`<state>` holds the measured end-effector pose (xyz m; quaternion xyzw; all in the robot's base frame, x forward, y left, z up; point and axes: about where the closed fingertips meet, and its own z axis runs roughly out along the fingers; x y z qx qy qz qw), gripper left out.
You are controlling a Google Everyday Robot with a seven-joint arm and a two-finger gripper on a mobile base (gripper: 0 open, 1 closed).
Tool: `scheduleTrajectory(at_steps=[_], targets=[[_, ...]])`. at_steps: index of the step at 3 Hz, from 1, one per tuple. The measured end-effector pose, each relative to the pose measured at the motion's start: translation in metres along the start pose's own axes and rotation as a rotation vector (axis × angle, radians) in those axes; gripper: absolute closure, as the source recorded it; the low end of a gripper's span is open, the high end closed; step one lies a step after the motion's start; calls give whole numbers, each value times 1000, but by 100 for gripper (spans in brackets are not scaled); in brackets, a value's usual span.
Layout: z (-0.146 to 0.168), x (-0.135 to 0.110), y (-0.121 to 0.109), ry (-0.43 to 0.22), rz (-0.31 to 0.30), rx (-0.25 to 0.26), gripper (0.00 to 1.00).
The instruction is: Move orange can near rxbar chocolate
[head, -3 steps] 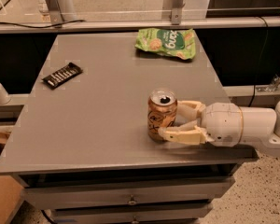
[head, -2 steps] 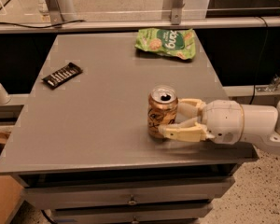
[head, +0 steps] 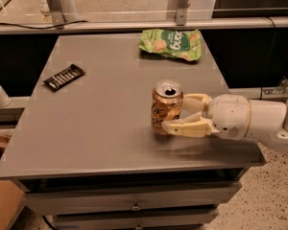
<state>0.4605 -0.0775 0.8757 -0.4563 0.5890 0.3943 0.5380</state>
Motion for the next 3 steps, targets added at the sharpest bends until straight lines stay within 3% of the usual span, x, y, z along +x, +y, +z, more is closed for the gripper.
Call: scheduleTrajectory(at_steps=[1, 3], targets=[[23, -4, -4, 9, -21, -1, 100], [97, -8, -30, 10, -72, 54, 100]])
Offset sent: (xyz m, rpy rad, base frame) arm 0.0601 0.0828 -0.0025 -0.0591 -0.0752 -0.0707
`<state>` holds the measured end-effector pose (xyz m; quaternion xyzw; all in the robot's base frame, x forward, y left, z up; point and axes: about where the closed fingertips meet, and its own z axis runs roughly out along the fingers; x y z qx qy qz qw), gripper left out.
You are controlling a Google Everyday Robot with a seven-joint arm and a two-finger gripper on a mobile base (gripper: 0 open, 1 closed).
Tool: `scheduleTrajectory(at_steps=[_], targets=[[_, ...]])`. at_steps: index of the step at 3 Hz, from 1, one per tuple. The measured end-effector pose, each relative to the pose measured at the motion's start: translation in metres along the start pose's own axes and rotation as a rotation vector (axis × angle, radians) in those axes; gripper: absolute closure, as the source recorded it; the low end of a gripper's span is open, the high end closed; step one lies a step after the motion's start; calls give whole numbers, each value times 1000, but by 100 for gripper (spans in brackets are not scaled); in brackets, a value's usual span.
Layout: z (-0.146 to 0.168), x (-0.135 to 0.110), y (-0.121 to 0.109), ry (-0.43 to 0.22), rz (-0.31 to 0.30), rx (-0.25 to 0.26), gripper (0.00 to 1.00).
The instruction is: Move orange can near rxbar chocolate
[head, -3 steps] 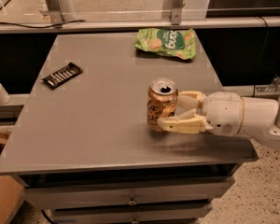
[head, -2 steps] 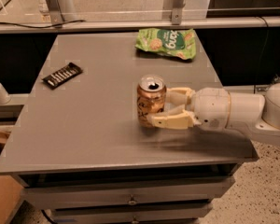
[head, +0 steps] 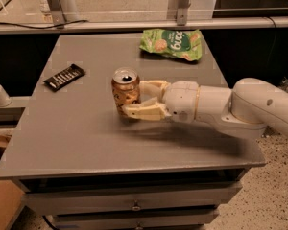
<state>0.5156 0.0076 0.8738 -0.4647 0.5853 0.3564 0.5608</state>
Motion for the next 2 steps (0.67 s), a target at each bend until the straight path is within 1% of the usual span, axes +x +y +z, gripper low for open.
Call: scheduleTrajectory(at_steps=[2], targets=[[69, 2, -36, -19, -6, 54, 100]])
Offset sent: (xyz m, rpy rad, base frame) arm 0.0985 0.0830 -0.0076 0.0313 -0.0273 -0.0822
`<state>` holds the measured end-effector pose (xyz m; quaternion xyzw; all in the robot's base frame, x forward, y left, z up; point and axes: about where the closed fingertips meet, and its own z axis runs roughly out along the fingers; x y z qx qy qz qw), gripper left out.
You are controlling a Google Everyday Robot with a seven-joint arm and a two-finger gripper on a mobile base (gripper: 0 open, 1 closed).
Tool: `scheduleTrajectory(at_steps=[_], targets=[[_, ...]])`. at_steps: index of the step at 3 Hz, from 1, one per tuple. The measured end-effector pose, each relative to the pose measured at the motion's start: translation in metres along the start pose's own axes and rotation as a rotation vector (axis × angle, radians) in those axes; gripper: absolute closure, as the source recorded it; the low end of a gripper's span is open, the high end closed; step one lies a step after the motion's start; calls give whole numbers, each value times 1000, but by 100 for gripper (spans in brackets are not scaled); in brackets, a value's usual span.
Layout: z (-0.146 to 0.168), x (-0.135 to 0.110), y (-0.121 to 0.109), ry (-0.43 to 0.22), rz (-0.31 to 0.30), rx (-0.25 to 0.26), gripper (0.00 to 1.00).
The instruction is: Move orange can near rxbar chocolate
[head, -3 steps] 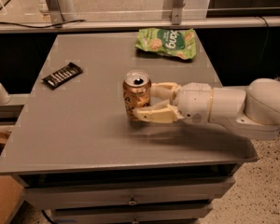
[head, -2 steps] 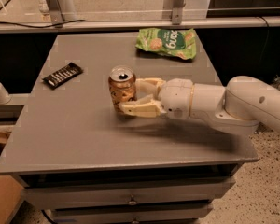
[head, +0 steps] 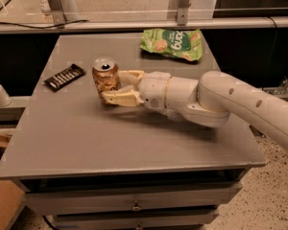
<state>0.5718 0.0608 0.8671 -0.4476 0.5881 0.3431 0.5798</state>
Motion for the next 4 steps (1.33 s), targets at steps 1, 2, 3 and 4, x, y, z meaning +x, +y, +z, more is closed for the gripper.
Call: scheduleTrajectory(at_steps=[1, 2, 3, 4], targets=[[28, -5, -19, 5, -6, 7, 100], [52, -7, -34, 9, 2, 9, 100], [74, -8, -41, 13, 13, -2, 100], [96, -9, -42, 9, 24, -20, 100]])
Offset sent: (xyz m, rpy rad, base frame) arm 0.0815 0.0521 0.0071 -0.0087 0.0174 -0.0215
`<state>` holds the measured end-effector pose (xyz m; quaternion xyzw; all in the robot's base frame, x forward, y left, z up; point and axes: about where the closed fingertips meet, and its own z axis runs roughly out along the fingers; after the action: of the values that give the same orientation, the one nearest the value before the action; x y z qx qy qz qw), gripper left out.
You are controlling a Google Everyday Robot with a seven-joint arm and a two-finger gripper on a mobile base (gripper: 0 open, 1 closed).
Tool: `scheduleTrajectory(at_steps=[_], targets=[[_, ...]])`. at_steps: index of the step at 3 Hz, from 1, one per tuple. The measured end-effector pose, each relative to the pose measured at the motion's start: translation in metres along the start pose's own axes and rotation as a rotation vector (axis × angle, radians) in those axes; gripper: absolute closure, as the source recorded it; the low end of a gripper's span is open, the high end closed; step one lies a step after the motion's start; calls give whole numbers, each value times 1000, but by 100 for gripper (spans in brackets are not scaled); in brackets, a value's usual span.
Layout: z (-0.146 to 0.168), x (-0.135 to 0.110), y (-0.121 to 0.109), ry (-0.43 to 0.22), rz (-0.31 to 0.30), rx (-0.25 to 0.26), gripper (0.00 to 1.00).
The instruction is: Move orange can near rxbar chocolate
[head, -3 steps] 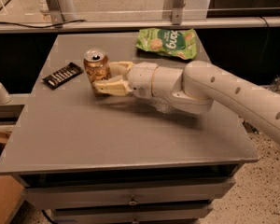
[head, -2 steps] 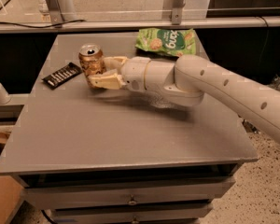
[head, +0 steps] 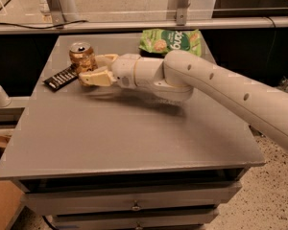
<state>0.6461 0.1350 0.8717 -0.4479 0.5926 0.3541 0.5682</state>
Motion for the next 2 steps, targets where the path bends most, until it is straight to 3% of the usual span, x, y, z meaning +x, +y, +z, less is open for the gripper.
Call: scheduleTrajectory(at_steps=[2], targets=[[30, 7, 4, -6, 31, -31, 100]])
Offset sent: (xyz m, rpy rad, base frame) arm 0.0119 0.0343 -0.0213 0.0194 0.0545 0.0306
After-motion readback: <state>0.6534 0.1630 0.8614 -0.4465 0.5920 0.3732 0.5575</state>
